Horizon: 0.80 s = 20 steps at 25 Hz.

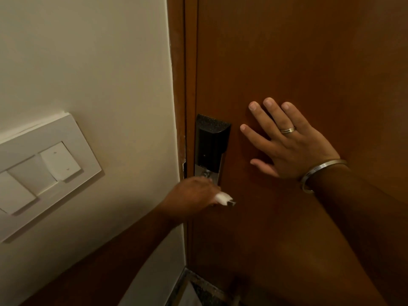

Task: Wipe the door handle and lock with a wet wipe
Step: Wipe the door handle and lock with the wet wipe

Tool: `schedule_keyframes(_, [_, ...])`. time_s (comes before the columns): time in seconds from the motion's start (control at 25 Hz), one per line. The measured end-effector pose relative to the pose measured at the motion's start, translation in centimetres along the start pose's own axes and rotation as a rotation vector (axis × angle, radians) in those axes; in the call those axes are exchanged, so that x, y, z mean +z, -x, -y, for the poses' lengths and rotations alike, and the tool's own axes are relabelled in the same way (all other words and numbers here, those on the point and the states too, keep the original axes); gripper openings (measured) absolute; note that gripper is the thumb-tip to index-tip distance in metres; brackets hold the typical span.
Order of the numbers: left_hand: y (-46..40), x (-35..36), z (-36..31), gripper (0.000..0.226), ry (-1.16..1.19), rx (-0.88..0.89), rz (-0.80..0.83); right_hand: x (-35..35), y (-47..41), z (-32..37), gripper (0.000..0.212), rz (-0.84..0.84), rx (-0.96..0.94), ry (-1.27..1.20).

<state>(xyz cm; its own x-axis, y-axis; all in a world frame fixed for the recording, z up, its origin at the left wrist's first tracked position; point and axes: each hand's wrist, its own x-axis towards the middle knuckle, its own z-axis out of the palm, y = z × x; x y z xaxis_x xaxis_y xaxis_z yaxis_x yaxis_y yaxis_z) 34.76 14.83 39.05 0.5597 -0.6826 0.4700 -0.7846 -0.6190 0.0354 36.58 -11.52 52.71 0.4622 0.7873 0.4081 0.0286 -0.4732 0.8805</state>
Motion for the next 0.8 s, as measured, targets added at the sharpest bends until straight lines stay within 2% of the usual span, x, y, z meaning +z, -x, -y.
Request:
schedule_keyframes(0.2, [1.4, -1.4, 3.1, 0.051, -0.076, -0.159, -0.055, 0.0, 0.0, -0.1, 0.083, -0.009, -0.002, -0.004])
schedule_keyframes(0.32, [2.5, -1.3, 2.5, 0.053, -0.158, -0.116, -0.064, 0.1, 0.0, 0.0, 0.083, -0.008, -0.002, -0.003])
schedule_keyframes(0.44, [2.1, -0.7, -0.2, 0.06, -0.123, -0.065, -0.095, 0.1, -0.1, 0.0, 0.083, -0.017, 0.003, -0.011])
schedule_keyframes(0.64, [-1.1, 2.1, -5.5, 0.059, -0.115, 0.083, 0.023, 0.0, -0.1, -0.1, 0.083, -0.015, 0.009, -0.028])
schedule_keyframes(0.72, [-1.4, 2.2, -5.0, 0.059, -0.143, 0.052, 0.035, 0.0, -0.1, -0.1, 0.082, -0.021, 0.008, -0.021])
schedule_keyframes(0.8, [-1.0, 1.3, -3.1, 0.057, -0.189, -0.055, 0.065, 0.2, -0.1, 0.0, 0.082, -0.023, 0.007, -0.019])
